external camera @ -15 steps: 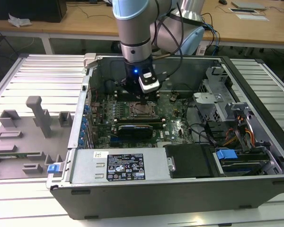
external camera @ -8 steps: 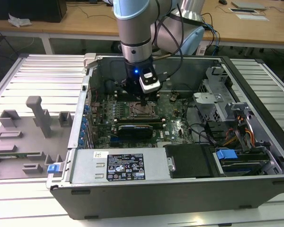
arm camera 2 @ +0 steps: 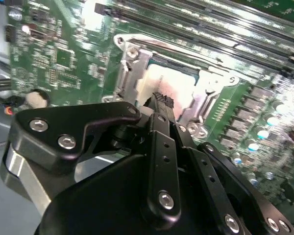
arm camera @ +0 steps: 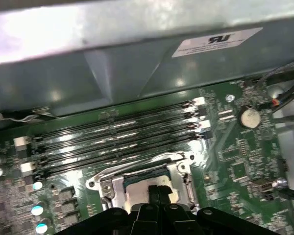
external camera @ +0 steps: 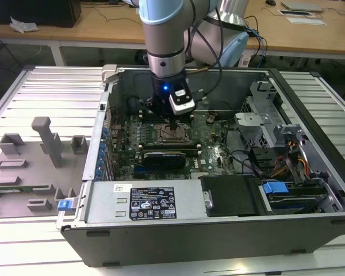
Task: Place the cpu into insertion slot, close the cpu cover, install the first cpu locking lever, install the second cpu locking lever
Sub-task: 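Install the first cpu locking lever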
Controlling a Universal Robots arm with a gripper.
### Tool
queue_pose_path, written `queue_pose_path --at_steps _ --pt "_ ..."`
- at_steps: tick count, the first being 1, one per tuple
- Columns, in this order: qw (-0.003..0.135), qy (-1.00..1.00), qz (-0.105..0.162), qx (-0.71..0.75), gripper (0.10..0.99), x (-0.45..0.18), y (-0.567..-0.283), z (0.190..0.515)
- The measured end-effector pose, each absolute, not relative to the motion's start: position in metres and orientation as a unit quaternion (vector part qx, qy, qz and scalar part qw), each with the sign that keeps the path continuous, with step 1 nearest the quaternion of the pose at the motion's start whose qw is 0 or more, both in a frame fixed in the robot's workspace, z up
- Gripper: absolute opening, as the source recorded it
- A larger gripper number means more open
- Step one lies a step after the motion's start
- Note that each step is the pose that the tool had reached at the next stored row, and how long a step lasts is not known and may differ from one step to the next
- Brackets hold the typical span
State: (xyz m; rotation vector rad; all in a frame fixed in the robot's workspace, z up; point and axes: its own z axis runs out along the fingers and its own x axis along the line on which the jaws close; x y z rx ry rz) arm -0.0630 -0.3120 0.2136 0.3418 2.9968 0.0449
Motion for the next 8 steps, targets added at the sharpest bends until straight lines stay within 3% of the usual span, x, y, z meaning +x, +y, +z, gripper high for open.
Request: queue_pose_path --at_steps 1,8 --pt "0.053 0.992 0.014 0.113 0.106 -0.0629 -0.3119 0.2135" --pt "0.052 0.994 0.014 0.095 0.106 -0.0628 -0.3119 0.2133"
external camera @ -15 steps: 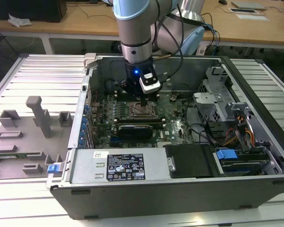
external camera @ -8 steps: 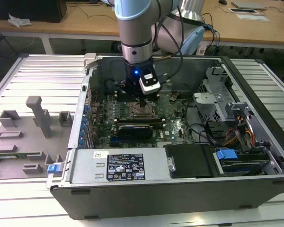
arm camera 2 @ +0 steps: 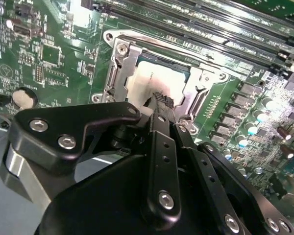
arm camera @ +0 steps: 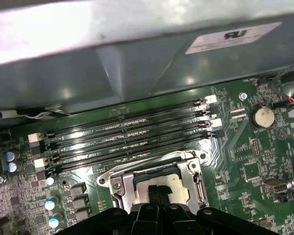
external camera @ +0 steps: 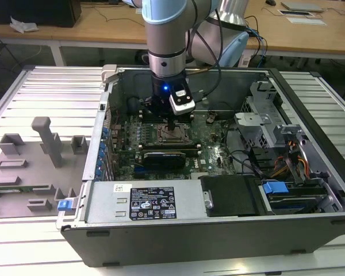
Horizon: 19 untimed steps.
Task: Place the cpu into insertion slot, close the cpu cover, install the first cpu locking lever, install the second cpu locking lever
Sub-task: 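Install the first cpu locking lever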
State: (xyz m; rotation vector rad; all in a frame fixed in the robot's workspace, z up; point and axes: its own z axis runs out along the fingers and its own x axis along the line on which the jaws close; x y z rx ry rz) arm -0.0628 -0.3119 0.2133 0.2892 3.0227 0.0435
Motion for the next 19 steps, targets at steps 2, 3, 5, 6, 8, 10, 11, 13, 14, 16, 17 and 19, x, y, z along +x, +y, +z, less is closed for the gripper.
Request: queue_pose_path --at_steps 2,3,5,6,8,10,11,13,14,16,17,19 --pt "0.052 0.996 0.015 0.076 0.106 -0.0628 -0.3119 0.2133" --pt "0.052 0.997 0.016 0.057 0.106 -0.0628 -0.3119 0.213" --pt "0.052 0.998 0.014 0.036 0.106 -0.0626 -0.3119 0.2128" --pt "0.051 0.998 0.012 0.032 0.106 -0.0624 -0.312 0.2127" --pt "0.051 0.998 0.006 0.024 0.106 -0.0611 -0.3132 0.2126" --pt "0.051 0.998 0.001 0.021 0.106 -0.0606 -0.3142 0.2127" --pt "0.052 0.998 -0.003 0.019 0.106 -0.0604 -0.315 0.2127" --pt "0.052 0.998 -0.009 0.017 0.106 -0.0601 -0.3165 0.2127" --pt "0.052 0.998 -0.011 0.015 0.106 -0.0599 -0.3178 0.2127" --pt "0.052 0.998 -0.011 0.014 0.106 -0.0598 -0.3181 0.2133" --pt "0.052 0.998 -0.011 0.014 0.106 -0.0598 -0.3181 0.2165" --pt "0.052 0.998 -0.011 0.014 0.106 -0.0598 -0.3182 0.222"
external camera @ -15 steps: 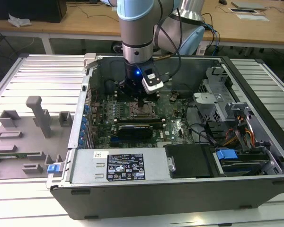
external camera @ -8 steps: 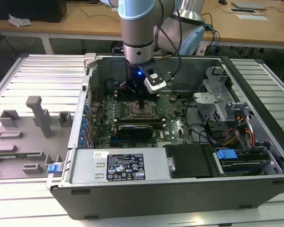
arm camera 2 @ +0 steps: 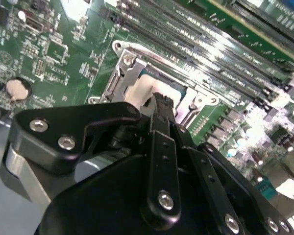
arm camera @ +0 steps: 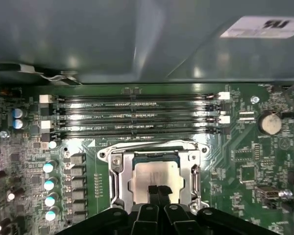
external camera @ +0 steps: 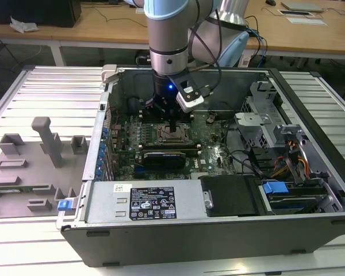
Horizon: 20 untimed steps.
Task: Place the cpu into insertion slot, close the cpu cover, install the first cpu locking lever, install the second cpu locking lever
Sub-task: 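Install the first cpu locking lever, then install the second cpu locking lever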
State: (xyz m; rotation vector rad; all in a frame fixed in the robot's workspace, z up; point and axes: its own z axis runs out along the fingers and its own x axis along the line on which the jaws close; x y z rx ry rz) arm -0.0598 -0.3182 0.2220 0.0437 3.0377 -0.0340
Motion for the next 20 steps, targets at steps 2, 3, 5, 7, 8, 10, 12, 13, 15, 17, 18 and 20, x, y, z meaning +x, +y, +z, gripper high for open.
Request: queue_pose_path --at_steps 2,3,5,7,8,10,12,13,15,17,18,20 --pt "0.052 0.998 -0.011 0.014 0.106 -0.06 -0.318 0.228" --pt "0.052 0.998 -0.011 0.014 0.106 -0.06 -0.318 0.231" --pt "0.052 0.998 -0.011 0.014 0.106 -0.06 -0.318 0.238" --pt "0.052 0.998 -0.011 0.014 0.106 -0.06 -0.318 0.238" --pt "0.052 0.998 -0.011 0.014 0.106 -0.06 -0.318 0.239" --pt "0.052 0.998 -0.011 0.014 0.106 -0.06 -0.318 0.239" --pt "0.052 0.998 -0.011 0.014 0.106 -0.06 -0.318 0.24" --pt "0.052 0.998 -0.011 0.014 0.106 -0.06 -0.318 0.24" --pt "0.052 0.998 -0.011 0.014 0.106 -0.06 -0.318 0.24" --pt "0.052 0.998 -0.011 0.014 0.106 -0.06 -0.318 0.24" --pt "0.052 0.998 -0.011 0.014 0.106 -0.06 -0.318 0.24" --pt "0.052 0.998 -0.011 0.014 0.106 -0.06 -0.318 0.24"
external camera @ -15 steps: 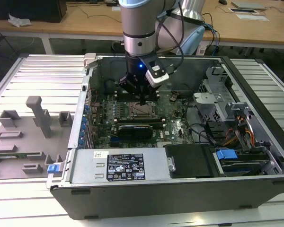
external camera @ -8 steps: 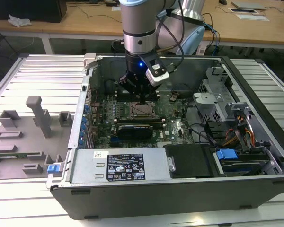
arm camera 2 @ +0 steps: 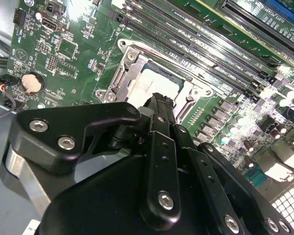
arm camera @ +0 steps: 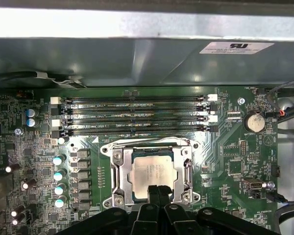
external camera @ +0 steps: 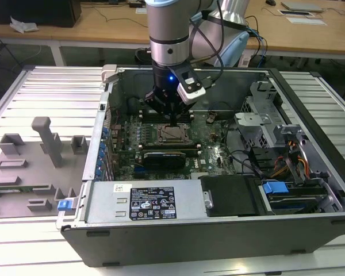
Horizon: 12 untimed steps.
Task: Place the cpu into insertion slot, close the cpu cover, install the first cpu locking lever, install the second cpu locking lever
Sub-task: 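Install the second cpu locking lever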
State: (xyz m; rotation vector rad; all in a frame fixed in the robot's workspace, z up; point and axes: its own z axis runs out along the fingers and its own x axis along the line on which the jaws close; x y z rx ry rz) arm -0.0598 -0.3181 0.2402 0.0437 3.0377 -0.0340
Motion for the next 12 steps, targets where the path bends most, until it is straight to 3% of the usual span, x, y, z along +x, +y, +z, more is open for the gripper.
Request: queue_pose_path --at_steps 12 --pt "0.052 0.998 -0.011 0.014 0.106 -0.0598 -0.3215 0.2504"
